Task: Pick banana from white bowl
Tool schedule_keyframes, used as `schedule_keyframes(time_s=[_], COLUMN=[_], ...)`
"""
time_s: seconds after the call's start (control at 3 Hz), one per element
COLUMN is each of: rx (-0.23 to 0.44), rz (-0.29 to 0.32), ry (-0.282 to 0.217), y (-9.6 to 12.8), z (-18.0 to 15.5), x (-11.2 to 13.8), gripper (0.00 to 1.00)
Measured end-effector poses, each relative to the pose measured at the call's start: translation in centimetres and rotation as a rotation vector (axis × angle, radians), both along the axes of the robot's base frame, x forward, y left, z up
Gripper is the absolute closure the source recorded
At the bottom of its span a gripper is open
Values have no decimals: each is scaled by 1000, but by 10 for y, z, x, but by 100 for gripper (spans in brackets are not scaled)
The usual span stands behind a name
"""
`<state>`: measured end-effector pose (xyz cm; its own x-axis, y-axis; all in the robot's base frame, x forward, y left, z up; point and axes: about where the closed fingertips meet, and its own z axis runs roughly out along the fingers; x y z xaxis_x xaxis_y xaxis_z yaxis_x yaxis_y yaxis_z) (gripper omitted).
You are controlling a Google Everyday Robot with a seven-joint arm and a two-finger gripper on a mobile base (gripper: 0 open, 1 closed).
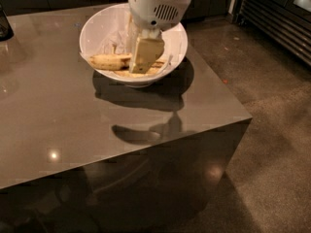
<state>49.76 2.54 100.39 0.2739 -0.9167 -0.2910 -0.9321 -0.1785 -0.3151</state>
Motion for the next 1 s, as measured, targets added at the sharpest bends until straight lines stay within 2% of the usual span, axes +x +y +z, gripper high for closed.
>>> schedule_keyframes(time_s=[0.33, 0.67, 1.0], rx=[25, 51, 62], rz=[-47, -96, -116], ry=[49, 92, 111], y=[10, 15, 19], z=[2, 0, 1], x=[-55, -96, -123], gripper=[100, 100, 100])
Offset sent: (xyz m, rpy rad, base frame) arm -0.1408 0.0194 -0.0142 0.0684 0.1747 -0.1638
